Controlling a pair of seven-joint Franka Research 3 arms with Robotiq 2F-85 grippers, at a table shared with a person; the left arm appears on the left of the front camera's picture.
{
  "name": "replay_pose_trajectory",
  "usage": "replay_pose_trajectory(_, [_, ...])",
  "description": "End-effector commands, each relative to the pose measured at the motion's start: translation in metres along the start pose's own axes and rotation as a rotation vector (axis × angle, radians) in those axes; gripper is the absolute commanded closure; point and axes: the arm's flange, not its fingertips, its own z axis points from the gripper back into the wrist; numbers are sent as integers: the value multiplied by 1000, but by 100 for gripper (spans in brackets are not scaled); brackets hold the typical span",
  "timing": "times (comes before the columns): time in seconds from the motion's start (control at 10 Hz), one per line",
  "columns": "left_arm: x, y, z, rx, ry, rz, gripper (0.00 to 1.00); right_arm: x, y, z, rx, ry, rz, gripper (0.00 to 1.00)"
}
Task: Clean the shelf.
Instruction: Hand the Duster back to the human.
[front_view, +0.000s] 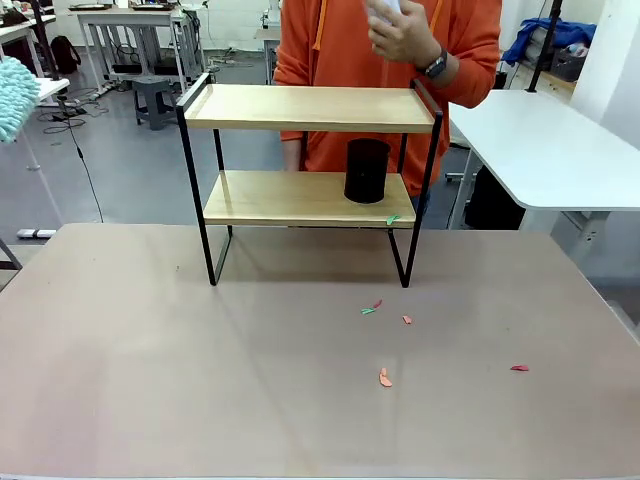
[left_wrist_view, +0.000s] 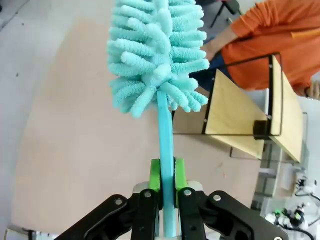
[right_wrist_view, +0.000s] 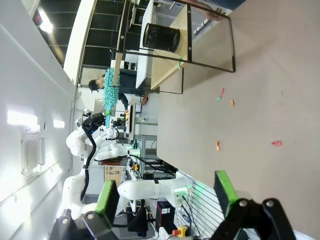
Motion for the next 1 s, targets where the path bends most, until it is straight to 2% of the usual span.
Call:
replay_pose_trajectory(0.0, [5,-1,42,-52,41,-31,88,1,1,1,5,-1,27,0])
replay_pose_trajectory(0.6, [5,-1,42,-52,41,-31,88,0,0,0,0,0,0,0])
replay_pose_trajectory(0.7, [4,0,42,-55,46,-21,88,4,18,2,82,32,67,0])
replay_pose_trajectory(0.8, [8,-43,61,-209,65,-134,88,22,64,-9,124,70,206,0])
replay_pose_trajectory(0.9, [-1,-78,78,-305,109,-276,88,35,107,-32,154,158,312,0])
